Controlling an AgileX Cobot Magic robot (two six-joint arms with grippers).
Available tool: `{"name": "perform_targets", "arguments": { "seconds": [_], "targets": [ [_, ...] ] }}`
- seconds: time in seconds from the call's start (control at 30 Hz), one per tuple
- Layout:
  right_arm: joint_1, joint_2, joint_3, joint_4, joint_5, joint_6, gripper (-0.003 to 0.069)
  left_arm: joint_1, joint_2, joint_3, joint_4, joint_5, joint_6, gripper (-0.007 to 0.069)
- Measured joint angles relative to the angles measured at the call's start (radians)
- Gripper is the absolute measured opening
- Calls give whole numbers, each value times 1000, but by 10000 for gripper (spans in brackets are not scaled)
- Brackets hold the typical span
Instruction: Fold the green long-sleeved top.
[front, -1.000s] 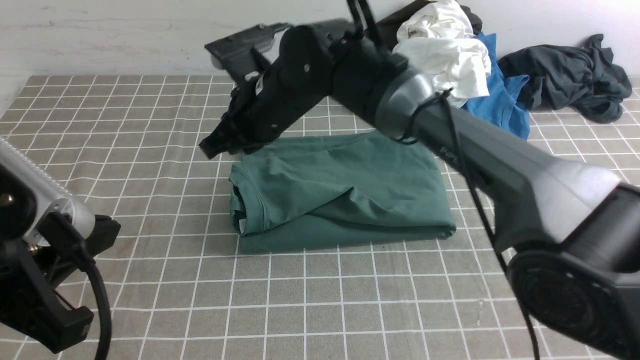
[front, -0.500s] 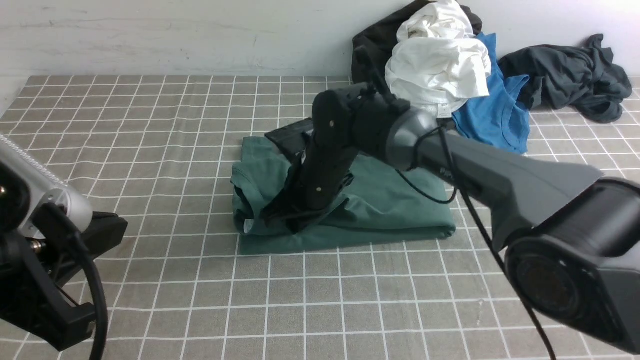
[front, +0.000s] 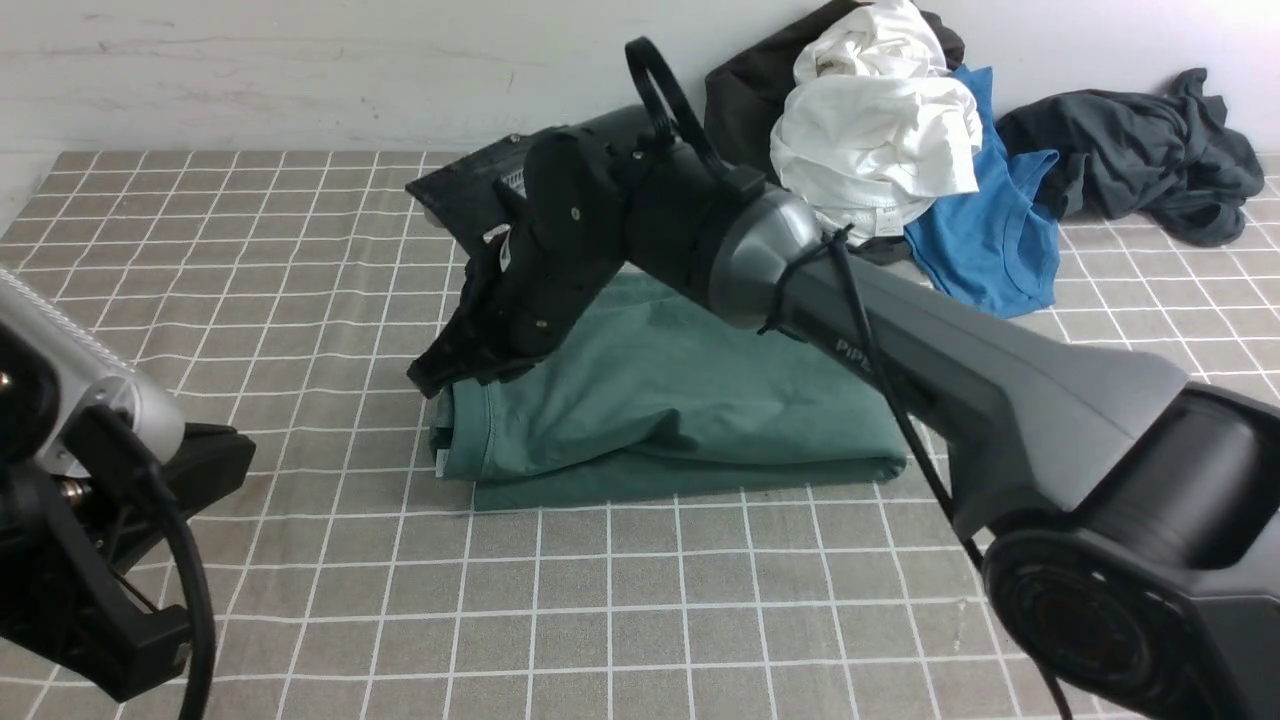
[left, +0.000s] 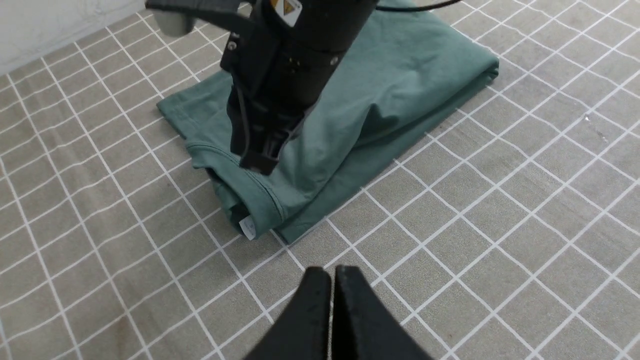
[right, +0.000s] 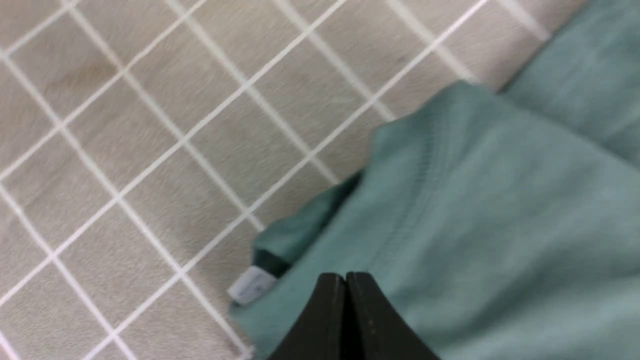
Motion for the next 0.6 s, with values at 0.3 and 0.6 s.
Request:
{"name": "perform_targets", "arguments": {
  "seconds": [0.3, 0.6],
  "targets": [
    [-65, -335, 201, -35, 81, -51, 8, 0, -97, 8, 13, -50, 4, -7],
    [-235, -821, 594, -113, 5, -57, 9, -1, -331, 236, 35, -325, 69, -7]
  ]
}}
